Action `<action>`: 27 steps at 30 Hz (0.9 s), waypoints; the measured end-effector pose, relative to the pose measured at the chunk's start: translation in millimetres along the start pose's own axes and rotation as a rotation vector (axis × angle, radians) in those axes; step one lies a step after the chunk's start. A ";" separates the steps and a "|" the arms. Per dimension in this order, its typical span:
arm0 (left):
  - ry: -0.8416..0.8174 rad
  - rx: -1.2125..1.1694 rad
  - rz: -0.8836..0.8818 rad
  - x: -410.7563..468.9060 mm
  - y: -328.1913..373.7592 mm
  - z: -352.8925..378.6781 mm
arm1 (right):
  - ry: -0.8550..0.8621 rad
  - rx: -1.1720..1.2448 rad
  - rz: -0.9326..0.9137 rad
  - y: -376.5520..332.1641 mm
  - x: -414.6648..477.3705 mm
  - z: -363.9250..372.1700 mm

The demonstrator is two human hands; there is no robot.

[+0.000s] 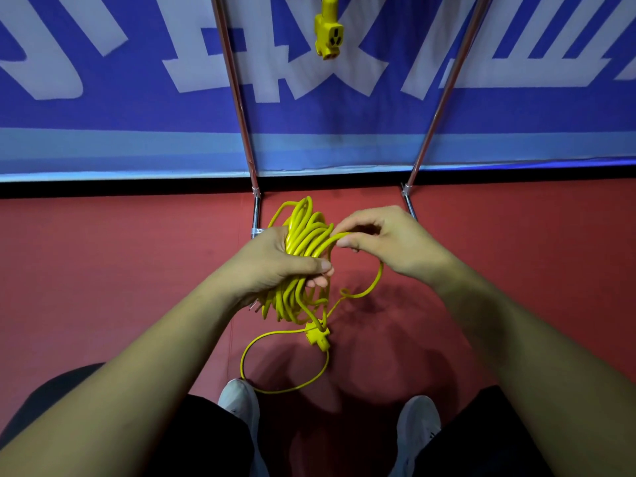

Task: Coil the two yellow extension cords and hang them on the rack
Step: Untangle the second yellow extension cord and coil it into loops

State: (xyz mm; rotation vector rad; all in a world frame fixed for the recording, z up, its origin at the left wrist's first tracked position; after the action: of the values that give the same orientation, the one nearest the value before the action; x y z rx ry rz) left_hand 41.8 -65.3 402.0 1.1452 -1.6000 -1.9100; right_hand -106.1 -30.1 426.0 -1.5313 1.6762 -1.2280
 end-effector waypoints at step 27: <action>0.047 0.173 0.108 7.8 5.4 -15.5 | 0.067 -0.045 0.059 20.7 2.6 8.6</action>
State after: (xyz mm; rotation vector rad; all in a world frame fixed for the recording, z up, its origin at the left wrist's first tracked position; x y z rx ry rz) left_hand 48.3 -82.1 404.3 1.1367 -1.7917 -1.6927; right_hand -108.6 -36.2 404.3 -1.4707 1.7906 -1.2303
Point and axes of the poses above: each hand's wrist, its own x-axis towards the middle knuckle, its own z-axis out of the palm, y = z × x, the point moved 7 cm from there along x, towards the middle knuckle, and after that the axes turned 13 degrees about y, right-handed, at the moved point
